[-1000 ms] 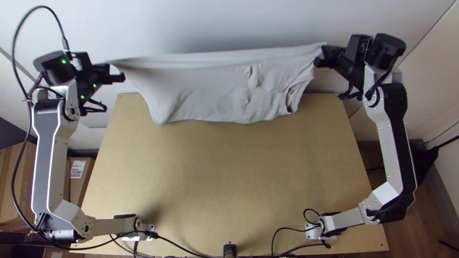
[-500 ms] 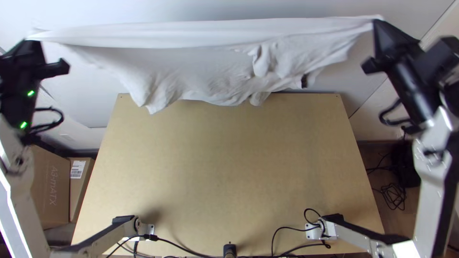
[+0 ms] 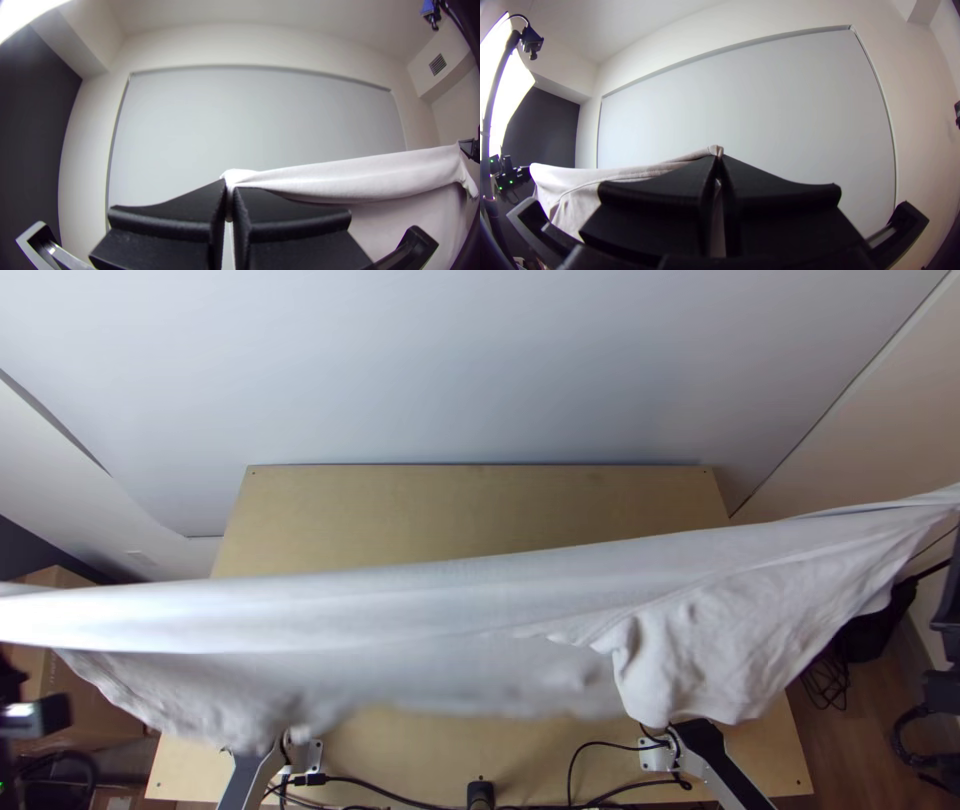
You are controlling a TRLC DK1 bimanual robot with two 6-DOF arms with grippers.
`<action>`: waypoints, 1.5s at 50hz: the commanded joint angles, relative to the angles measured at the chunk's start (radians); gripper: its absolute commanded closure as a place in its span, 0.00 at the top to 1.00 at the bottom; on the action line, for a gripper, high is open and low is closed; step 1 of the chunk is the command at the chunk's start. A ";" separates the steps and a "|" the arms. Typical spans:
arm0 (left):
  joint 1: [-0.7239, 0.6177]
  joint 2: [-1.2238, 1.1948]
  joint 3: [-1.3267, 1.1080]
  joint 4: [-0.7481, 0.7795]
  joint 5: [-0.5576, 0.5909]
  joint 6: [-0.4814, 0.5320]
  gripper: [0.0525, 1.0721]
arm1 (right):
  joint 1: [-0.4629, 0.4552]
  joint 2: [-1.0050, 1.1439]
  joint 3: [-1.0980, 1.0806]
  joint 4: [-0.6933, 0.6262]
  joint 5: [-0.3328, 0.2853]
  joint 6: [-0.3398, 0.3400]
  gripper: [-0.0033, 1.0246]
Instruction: Fold the t-shirt
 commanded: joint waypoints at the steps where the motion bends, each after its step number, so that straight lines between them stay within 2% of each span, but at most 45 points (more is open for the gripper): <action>1: -0.014 -0.015 -0.121 -0.031 -0.016 -0.049 0.02 | 0.002 0.000 -0.071 -0.011 0.019 0.047 0.03; 8: -0.054 -0.083 -0.412 -0.037 -0.013 -0.091 0.02 | 0.008 -0.037 -0.295 -0.009 0.018 0.068 0.03; 13: -0.068 -0.110 -0.632 -0.008 0.002 -0.103 0.02 | 0.048 -0.096 -0.551 0.019 0.019 0.091 0.03; 21: -0.069 -0.092 -0.946 0.141 0.043 -0.110 0.02 | 0.081 -0.139 -0.910 0.121 0.019 0.130 0.03; 31: -0.095 0.158 -1.029 0.328 0.045 -0.138 0.02 | 0.068 -0.006 -1.121 0.338 0.019 0.159 0.03; 37: -0.092 0.354 -1.017 0.451 0.045 -0.130 0.02 | 0.040 0.161 -1.117 0.453 0.018 0.165 0.03; 44: -0.083 0.561 -0.966 0.565 0.045 -0.120 0.02 | 0.011 0.378 -1.016 0.483 0.001 0.163 0.03; 60: -0.079 0.957 -0.682 0.563 0.043 -0.118 0.02 | -0.072 0.815 -0.736 0.491 -0.016 0.160 0.03; 75: -0.079 1.249 -0.388 0.493 0.043 -0.121 0.02 | -0.103 1.097 -0.485 0.467 -0.016 0.160 0.03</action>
